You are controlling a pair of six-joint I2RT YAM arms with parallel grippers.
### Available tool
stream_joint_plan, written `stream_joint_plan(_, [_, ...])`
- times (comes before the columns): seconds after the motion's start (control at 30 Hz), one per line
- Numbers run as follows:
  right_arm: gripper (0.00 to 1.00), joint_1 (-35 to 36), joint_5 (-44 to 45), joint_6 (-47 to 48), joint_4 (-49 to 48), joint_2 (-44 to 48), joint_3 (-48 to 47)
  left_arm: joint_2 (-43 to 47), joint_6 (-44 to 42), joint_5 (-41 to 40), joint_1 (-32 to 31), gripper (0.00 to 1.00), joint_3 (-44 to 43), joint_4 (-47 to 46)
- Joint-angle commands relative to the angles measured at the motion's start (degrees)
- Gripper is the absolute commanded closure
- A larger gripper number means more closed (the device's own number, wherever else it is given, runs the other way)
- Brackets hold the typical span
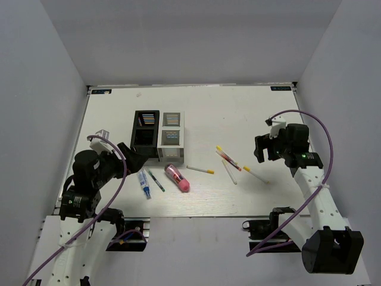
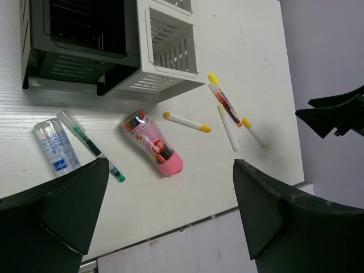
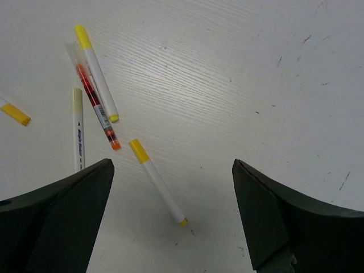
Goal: Sort the stationery into containers
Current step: Pick up the stationery from the center of the board.
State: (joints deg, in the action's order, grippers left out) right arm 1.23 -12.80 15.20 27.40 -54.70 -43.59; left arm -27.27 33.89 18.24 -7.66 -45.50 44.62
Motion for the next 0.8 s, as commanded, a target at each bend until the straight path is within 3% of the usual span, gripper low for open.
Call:
stream_joint_plan(0.0, [0.10, -0.1, -1.2, 0.3, -0.2, 1.1, -0.4, 0.4, -0.2, -1.2, 0.2, 0.00, -1.1, 2.3])
stream_joint_plan(0.23, [0.10, -0.2, -4.9, 5.9, 2.2, 1.5, -0.8, 0.4, 0.3, -2.9, 0.2, 0.00, -0.6, 3.9])
stream_joint_plan(0.33, [0.10, -0.1, -5.9, 9.8, 4.3, 1.2, -1.2, -0.2, 0.8, -3.5, 0.2, 0.10, -0.6, 4.5])
stream_joint_plan(0.37, [0.10, 0.0, -5.7, 11.4, 6.2, 1.1, -1.7, -0.9, 0.8, -4.2, 0.2, 0.16, -0.6, 4.5])
stream_joint_plan(0.4, [0.10, -0.1, -5.6, 12.4, 7.5, 0.6, -3.0, -0.9, 0.8, -4.2, 0.2, 0.37, -0.6, 5.2])
stream_joint_plan(0.47, [0.10, 0.0, -4.1, 14.2, 9.0, 0.3, -4.1, -2.3, 1.3, -6.0, 0.2, 0.59, -0.6, 7.0])
stream_joint_plan(0.5, [0.10, 0.1, -2.8, 15.0, 9.6, 0.5, -4.8, -3.4, 1.4, -6.6, 0.2, 0.75, -0.6, 7.8])
stream_joint_plan(0.53, [0.10, -0.3, -2.5, 15.6, 9.8, 0.7, -5.6, -3.4, 1.9, -7.5, 0.2, 0.76, -0.6, 8.6])
stream_joint_plan(0.57, [0.10, 0.0, -2.1, 16.8, 10.8, 0.8, -5.9, -4.4, 2.6, -9.4, 0.2, 0.77, 0.0, 10.4])
stream_joint_plan(0.67, [0.10, 0.0, -4.8, 19.4, 13.2, 0.1, -7.6, -5.8, 5.2, -10.5, -0.3, 0.45, 1.9, 11.2])
stream_joint_plan(0.73, [0.10, -0.1, -5.8, 18.1, 13.3, 0.1, -7.4, -6.6, 7.8, -11.0, -0.3, 0.35, 4.4, 11.9])
stream_joint_plan(0.77, [0.38, 0.1, -7.8, 18.2, 13.6, 0.2, -6.5, -7.1, 8.3, -11.0, -0.3, 0.33, 5.8, 12.5])
